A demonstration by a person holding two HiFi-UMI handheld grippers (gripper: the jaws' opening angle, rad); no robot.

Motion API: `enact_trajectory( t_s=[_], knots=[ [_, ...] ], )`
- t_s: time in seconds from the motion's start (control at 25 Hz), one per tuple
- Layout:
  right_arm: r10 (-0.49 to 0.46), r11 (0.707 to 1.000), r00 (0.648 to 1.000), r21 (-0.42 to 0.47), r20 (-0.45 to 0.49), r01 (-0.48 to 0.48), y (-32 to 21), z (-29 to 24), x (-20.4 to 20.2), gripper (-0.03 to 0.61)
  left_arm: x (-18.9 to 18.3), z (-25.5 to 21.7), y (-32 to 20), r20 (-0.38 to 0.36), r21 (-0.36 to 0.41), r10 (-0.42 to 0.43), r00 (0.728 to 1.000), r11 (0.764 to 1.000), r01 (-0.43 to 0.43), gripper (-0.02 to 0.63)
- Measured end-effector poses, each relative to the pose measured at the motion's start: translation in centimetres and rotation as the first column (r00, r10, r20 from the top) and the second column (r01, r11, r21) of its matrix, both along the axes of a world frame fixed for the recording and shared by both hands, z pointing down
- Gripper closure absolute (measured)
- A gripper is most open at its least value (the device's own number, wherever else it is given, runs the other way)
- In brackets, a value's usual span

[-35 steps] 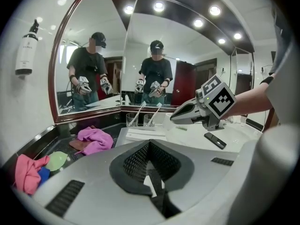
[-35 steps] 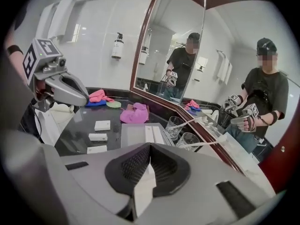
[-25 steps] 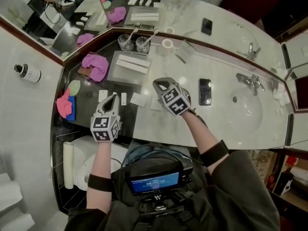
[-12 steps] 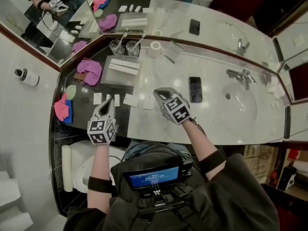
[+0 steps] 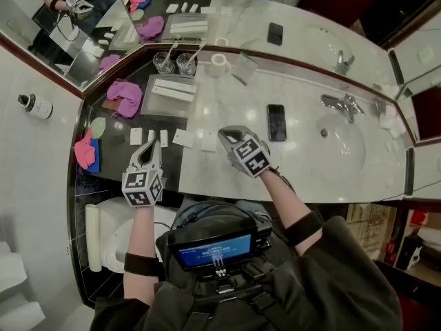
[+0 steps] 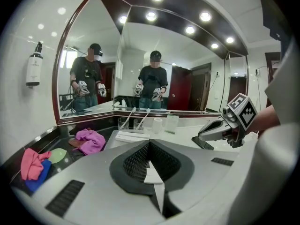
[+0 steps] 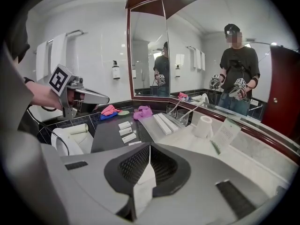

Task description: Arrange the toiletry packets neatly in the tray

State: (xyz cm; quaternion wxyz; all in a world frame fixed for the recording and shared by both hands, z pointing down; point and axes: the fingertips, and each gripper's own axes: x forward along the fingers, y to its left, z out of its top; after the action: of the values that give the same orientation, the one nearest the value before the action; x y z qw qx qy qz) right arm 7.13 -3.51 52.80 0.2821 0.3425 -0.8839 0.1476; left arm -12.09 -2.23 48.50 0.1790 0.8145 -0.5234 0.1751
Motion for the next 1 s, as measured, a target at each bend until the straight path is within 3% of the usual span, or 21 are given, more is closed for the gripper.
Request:
enact_trajectory(
  t_s=[0.2,0.32,0.48,0.64,0.8,1.0],
  knots=[
    [-0.023,0.999,0.999,-0.029,-0.048,0.021,0.2,1.8,-0.5,0.541,-0.9,0.1,0.2,0.0,-0.006,-0.006,1.0,1.0,0.006,0.612],
    [-0.123,0.991,0.985,-0.069,-0.117,0.115,1.0,3.8,-1.5,0.422,-1.2,0.4,0.3,-0.005,-0.011,-0.007,1.0,1.0,0.007,0.612],
    [-0.271,0.96,0.935,-0.131,-0.229,0.246,1.8,7.1,-2.5,0.287,-1.5,1.0,0.2,-0.006,-0.026,-0.003,1.0,1.0,0.003,0.612],
    [-0.387,0.92,0.86,-0.209,-0.332,0.333,1.8,11.2,-2.9,0.188,-1.5,1.7,0.0,-0.007,-0.039,0.006,1.0,0.999,-0.007,0.612],
    [-0.468,0.879,0.795,-0.293,-0.385,0.375,1.9,14.2,-3.1,0.158,-1.9,2.2,-0.1,-0.004,-0.049,0.01,1.0,0.999,-0.01,0.612],
    [-0.505,0.852,0.768,-0.366,-0.394,0.373,1.1,16.8,-3.5,0.15,-2.7,2.9,-0.4,-0.005,-0.062,0.002,1.0,0.998,-0.002,0.612]
  ],
)
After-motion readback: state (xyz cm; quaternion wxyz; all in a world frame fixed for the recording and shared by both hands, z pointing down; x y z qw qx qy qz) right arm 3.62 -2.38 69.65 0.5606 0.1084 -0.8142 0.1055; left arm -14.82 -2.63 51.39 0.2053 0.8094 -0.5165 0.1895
